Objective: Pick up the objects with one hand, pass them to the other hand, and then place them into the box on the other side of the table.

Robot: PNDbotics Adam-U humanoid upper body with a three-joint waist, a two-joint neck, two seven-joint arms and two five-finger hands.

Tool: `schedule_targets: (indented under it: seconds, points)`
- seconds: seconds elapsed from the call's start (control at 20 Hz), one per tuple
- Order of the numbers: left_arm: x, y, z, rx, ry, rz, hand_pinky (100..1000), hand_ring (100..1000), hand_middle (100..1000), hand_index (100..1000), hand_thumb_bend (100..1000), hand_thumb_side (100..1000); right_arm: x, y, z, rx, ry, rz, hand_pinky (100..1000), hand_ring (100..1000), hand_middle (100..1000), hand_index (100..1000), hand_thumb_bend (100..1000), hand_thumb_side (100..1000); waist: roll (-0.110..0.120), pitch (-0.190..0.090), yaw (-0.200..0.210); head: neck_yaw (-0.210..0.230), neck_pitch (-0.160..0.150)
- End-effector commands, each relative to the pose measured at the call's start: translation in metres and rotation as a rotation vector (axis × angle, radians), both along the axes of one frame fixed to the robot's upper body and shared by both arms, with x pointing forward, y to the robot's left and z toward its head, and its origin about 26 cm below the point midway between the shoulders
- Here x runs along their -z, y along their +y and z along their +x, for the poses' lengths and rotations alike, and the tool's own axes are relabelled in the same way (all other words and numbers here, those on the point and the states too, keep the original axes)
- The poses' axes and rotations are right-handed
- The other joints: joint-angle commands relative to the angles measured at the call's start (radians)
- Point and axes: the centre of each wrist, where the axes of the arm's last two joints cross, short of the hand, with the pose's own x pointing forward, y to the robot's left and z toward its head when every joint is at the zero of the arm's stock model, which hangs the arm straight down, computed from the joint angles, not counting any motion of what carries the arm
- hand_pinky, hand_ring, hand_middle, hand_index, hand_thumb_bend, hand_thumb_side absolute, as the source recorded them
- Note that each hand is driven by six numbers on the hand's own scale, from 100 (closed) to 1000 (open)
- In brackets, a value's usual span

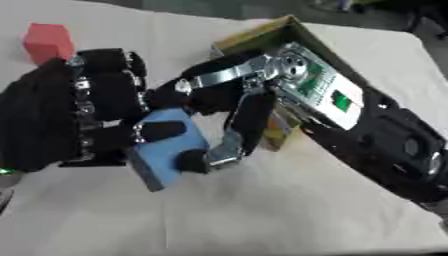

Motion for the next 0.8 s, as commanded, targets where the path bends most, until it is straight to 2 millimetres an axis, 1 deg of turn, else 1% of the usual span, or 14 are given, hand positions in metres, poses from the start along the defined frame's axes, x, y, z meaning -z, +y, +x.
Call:
schedule_targets:
  seconds: [0.05, 0.2, 0.4, 0.5, 0.55, 0.6, 0.7, 0.75, 0.8]
  points:
    - [-0.0184, -0.0013, -0.0043, 0.397, -0.069, -0.040, 455, 642, 731, 743, 1000, 139, 0.0021, -0.0067, 0.0041, 0.041, 0.020, -0.038, 865, 603, 541, 621, 100, 220, -0.001, -0.004, -0.005, -0.013, 0.003]
    - [-0.0165, -0.0026, -0.0048, 0.400, -0.075, -0.037, 461, 675, 756, 778, 1000, 191, 0.0036, -0.0070, 0.0047, 0.053, 0.034, -0.048, 860, 598, 536, 618, 100, 217, -0.001, -0.003, -0.009, -0.010, 0.006]
    - [-0.0146, -0.0040, -0.0046, 0.403, -0.080, -0.032, 467, 693, 767, 786, 1000, 216, 0.0056, -0.0074, 0.0057, 0.072, 0.051, -0.062, 861, 612, 524, 610, 100, 209, 0.001, -0.001, -0.011, -0.005, 0.001]
    - [-0.0137, -0.0041, -0.0043, 0.402, -0.083, -0.031, 467, 693, 767, 783, 1000, 216, 0.0055, -0.0079, 0.0056, 0.078, 0.049, -0.065, 873, 652, 483, 585, 100, 205, 0.001, 0.000, -0.012, -0.004, 0.002]
    - [-0.0132, -0.0042, -0.0040, 0.401, -0.083, -0.031, 467, 693, 767, 781, 1000, 213, 0.0055, -0.0082, 0.0056, 0.081, 0.046, -0.067, 883, 687, 454, 565, 100, 203, 0.001, 0.000, -0.013, -0.004, 0.002]
    - [-0.0128, -0.0043, -0.0037, 0.401, -0.083, -0.031, 467, 693, 767, 781, 1000, 212, 0.0057, -0.0085, 0.0056, 0.083, 0.041, -0.070, 891, 712, 444, 556, 100, 202, 0.002, 0.000, -0.014, -0.004, 0.002]
    - [-0.0121, -0.0046, -0.0033, 0.401, -0.084, -0.032, 468, 693, 766, 780, 1000, 213, 0.0065, -0.0090, 0.0057, 0.086, 0.033, -0.074, 917, 825, 434, 542, 100, 188, 0.003, 0.000, -0.017, -0.005, 0.005]
    - [-0.0117, -0.0049, -0.0031, 0.401, -0.084, -0.032, 469, 694, 766, 776, 1000, 214, 0.0070, -0.0092, 0.0056, 0.086, 0.030, -0.075, 923, 852, 433, 540, 100, 200, 0.003, 0.000, -0.017, -0.005, 0.006]
    - [-0.0112, -0.0052, -0.0028, 0.400, -0.084, -0.031, 471, 693, 763, 770, 1000, 217, 0.0076, -0.0095, 0.0056, 0.087, 0.029, -0.077, 932, 897, 432, 538, 100, 200, 0.004, -0.001, -0.018, -0.004, 0.006]
